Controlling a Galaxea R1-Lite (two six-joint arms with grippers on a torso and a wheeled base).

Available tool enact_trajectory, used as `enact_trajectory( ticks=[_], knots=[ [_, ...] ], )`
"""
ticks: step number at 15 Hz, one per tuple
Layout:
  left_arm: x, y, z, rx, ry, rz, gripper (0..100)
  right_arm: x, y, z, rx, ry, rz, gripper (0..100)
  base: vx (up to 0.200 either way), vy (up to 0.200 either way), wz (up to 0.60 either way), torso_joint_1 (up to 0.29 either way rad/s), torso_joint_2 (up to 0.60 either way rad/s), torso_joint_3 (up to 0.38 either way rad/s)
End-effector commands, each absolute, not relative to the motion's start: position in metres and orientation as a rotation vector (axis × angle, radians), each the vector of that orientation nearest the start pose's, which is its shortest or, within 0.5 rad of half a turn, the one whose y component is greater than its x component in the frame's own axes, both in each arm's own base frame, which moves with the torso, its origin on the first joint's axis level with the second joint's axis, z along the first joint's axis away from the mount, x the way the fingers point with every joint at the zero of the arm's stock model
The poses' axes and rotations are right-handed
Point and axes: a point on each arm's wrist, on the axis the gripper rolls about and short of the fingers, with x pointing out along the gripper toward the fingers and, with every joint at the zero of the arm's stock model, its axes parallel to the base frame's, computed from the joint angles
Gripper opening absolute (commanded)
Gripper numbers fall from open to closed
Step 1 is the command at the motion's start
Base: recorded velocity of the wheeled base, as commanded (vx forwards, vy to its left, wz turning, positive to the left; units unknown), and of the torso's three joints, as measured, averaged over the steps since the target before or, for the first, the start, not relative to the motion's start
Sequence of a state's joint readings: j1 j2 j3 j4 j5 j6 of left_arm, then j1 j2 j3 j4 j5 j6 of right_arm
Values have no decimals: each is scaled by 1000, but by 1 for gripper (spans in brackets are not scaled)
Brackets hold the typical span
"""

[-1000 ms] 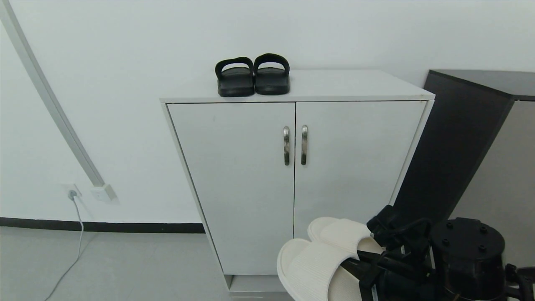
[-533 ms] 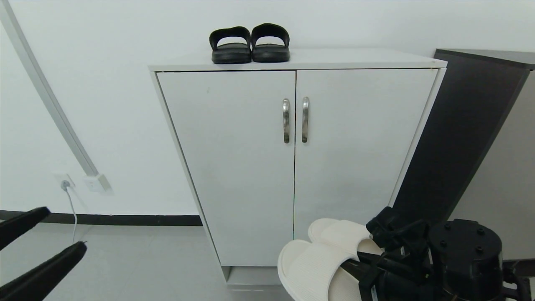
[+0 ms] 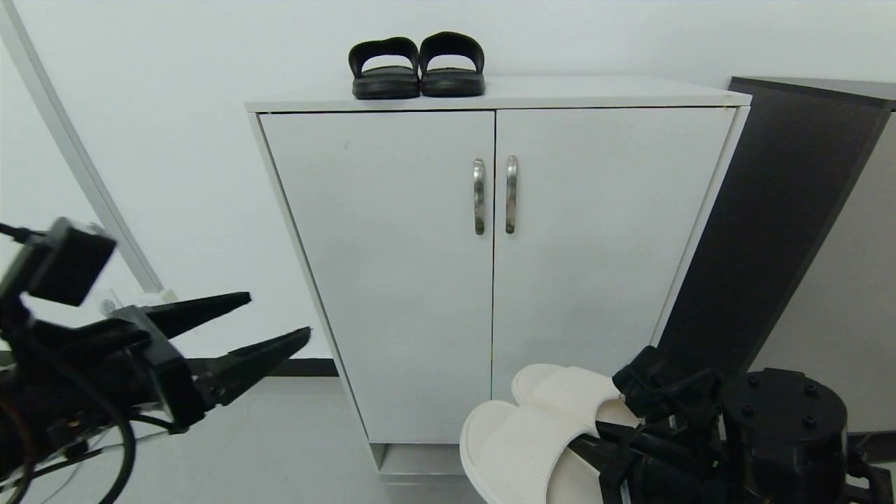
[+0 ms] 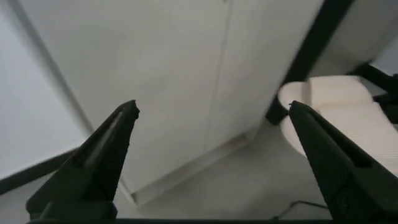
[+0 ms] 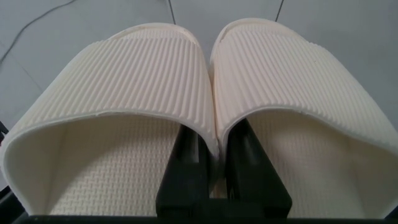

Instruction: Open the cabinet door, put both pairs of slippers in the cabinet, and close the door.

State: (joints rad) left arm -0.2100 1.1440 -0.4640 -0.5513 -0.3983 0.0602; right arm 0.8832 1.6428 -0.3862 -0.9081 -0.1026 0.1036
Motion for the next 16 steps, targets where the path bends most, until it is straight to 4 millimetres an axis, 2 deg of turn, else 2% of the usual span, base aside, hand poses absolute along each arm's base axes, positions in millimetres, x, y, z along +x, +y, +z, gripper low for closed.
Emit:
enact_trajectory(
  ticks=[1, 4, 6, 9, 12, 16],
  knots=[
    [182, -72, 205, 35, 177, -721, 100, 156, 187, 121, -71, 354, 758, 0, 0, 0, 0, 0, 0, 0],
    [191, -107, 229, -57, 154, -849, 100, 156, 188, 121, -67, 353, 764, 0, 0, 0, 0, 0, 0, 0],
    [198, -123, 235, -89, 159, -885, 100, 156, 187, 120, -66, 360, 773, 0, 0, 0, 0, 0, 0, 0],
    [219, -136, 230, -92, 155, -898, 100, 157, 187, 119, -67, 354, 770, 0, 0, 0, 0, 0, 0, 0],
    [248, -159, 217, -128, 107, -925, 100, 157, 186, 120, -63, 345, 765, 0, 0, 0, 0, 0, 0, 0],
    [268, -173, 223, -162, 97, -957, 100, 155, 183, 113, -90, 366, 768, 0, 0, 0, 0, 0, 0, 0]
  ],
)
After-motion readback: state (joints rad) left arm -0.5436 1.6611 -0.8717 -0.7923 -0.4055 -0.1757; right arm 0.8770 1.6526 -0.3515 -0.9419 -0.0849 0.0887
